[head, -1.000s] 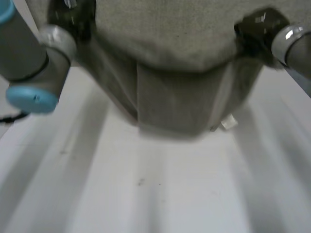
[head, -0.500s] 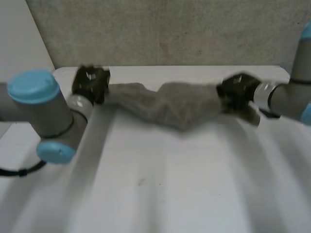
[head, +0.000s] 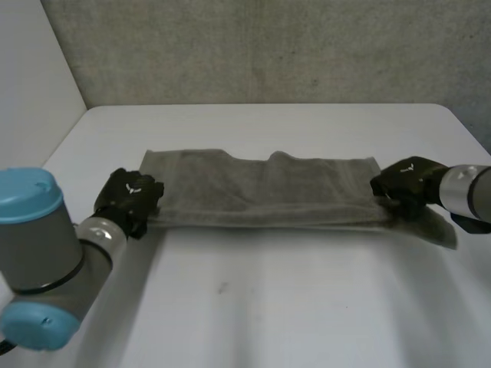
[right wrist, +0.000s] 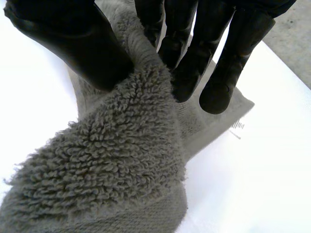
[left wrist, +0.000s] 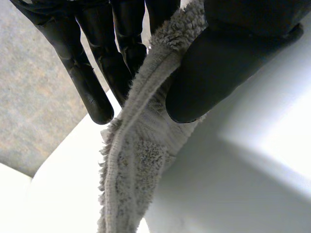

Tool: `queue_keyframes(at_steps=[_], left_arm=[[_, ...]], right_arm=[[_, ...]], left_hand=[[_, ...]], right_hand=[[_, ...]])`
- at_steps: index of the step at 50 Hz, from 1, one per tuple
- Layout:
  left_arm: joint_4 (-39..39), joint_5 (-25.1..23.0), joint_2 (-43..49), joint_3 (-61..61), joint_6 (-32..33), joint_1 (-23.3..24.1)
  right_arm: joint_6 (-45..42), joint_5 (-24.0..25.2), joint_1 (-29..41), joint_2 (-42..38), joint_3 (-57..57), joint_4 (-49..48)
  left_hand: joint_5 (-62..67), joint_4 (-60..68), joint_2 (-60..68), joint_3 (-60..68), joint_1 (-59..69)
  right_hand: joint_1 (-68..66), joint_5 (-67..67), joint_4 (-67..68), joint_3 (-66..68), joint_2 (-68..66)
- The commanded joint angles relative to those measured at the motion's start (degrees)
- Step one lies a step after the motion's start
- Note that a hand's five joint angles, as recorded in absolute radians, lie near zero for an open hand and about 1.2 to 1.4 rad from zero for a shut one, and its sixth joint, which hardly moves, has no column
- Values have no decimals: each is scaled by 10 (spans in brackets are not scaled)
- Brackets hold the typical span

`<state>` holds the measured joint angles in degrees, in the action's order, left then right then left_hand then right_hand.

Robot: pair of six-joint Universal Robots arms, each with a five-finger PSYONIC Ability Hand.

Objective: Fold the towel.

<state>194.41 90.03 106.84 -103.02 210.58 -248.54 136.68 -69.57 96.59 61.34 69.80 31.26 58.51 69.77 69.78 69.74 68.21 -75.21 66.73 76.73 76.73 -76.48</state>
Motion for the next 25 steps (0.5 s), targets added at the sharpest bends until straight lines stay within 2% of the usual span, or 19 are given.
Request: queue_keyframes(at_steps=[1,6,14,20,25], left_arm=[[-53,1,-68,-54,-1,-3],[-126,-2,-122,-90,0,-3],[-150,-33,-147,-102,0,4],[-172,-35,-147,-105,2,4],[-208,-36,-150,-112,4,3]], right_arm=[[-83,-1,-14,60,72,47],[-130,7,-58,95,106,107],[-178,-1,-65,110,141,126],[-193,1,-67,113,184,142],[-243,2,-71,114,219,161]], left_hand=[[115,102,102,103,118],[115,102,102,103,118],[115,102,102,103,118],[115,102,102,103,118],[115,102,102,103,118]], right_hand=[[-48,33,33,33,-35],[-48,33,33,33,-35],[-48,33,33,33,-35],[-48,33,33,33,-35],[-48,33,33,33,-35]])
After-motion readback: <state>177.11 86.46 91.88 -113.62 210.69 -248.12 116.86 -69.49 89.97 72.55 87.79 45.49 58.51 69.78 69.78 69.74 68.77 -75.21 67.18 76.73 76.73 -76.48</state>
